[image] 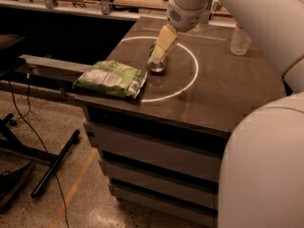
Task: Place green can upright
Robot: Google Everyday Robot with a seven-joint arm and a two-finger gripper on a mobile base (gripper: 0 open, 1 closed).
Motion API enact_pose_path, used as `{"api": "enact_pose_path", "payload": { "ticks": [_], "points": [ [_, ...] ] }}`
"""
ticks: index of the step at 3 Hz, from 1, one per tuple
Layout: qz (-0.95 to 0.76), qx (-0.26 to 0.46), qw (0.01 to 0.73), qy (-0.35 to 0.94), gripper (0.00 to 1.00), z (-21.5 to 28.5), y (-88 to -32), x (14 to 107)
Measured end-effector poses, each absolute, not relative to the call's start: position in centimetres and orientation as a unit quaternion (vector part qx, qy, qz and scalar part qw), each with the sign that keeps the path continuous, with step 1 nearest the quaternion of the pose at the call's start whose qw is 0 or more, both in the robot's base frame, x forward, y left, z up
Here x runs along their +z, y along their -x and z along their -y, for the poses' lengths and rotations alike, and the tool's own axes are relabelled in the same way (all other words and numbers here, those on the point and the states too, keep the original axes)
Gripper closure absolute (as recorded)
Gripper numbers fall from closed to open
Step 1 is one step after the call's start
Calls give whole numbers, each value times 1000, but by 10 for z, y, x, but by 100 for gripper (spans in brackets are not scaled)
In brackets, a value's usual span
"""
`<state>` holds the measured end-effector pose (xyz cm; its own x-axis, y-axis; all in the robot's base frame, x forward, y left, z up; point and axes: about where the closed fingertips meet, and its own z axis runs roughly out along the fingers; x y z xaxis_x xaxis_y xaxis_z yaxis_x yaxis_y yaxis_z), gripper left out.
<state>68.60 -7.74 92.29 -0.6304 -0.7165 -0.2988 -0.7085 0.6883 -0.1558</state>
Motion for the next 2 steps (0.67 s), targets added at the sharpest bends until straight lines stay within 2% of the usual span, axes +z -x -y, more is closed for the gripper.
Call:
{"api": "enact_pose_path", "payload": {
  "ticks": [2],
  "points": [
    [-926, -7, 190, 327, 0, 43, -737, 911]
  ]
}}
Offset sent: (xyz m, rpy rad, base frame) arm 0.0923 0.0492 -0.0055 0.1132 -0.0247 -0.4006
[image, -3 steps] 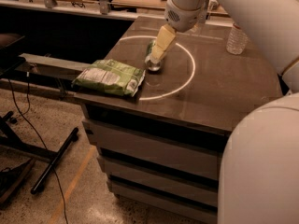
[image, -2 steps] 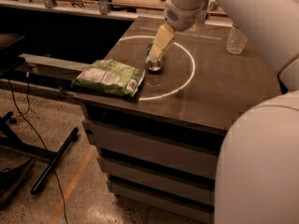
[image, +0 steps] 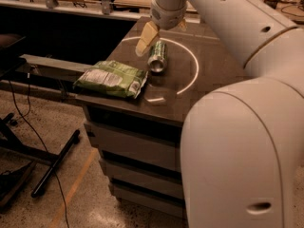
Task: Place green can upright
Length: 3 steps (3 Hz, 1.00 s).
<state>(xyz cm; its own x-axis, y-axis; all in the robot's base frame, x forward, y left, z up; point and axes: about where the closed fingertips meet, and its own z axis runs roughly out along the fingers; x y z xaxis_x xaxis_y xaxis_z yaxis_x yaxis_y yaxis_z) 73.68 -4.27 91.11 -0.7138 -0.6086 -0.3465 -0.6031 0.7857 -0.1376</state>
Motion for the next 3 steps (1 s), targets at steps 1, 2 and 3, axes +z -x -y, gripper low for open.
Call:
{"api": "enact_pose_path", "payload": {
  "ticks": [1, 2, 3],
  "points": [
    [-954, -36, 175, 241, 0, 35, -757, 907],
    [-984, -63, 137, 99, 0, 42, -769, 890],
    [-989, -68, 129, 6, 0, 45, -775, 880]
  ]
}}
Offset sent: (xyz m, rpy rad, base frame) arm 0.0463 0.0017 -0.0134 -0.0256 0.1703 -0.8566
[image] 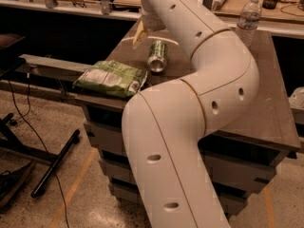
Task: Place green can upright
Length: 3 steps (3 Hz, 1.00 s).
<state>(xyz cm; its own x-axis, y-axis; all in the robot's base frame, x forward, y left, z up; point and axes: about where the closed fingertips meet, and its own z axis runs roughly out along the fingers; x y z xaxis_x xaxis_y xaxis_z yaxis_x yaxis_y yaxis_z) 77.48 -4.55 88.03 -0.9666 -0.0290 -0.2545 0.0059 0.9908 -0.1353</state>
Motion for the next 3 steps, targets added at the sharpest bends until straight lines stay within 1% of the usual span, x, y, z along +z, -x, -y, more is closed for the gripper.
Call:
{"api": "enact_pose_path", "payload": {
  "ticks": [1, 2, 3],
  "points": [
    [-989, -41, 125, -69, 0, 43, -781, 866],
    [-989, -12, 112, -98, 0, 41, -784, 849],
    [-992, 12, 95, -77, 0, 29, -793, 820]
  ]
}}
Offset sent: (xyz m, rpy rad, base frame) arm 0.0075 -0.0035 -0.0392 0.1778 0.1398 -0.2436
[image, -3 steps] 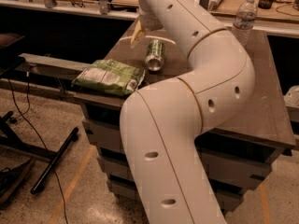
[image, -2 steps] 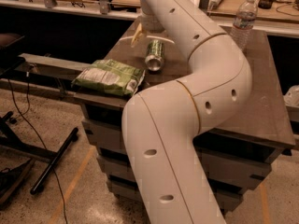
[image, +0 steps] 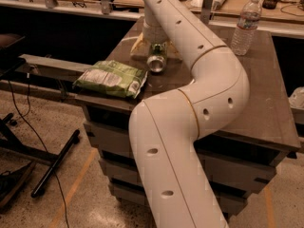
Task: Place green can upright
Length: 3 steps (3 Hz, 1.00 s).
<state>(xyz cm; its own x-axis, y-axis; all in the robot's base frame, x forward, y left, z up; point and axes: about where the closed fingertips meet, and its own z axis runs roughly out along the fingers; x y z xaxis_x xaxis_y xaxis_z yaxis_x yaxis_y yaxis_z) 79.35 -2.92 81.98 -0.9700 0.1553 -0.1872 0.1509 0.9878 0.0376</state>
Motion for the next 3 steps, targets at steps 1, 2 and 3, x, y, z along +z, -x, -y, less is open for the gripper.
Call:
{"api": "enact_pose_path", "payload": {
  "ticks": [1, 2, 3],
  "points": [
    [-991, 11, 105, -76, 0, 28, -800, 818],
    [-990, -4, 121, -74, 0, 30, -802, 831],
    [-989, -19, 130, -72, 0, 33, -802, 841]
  ]
}}
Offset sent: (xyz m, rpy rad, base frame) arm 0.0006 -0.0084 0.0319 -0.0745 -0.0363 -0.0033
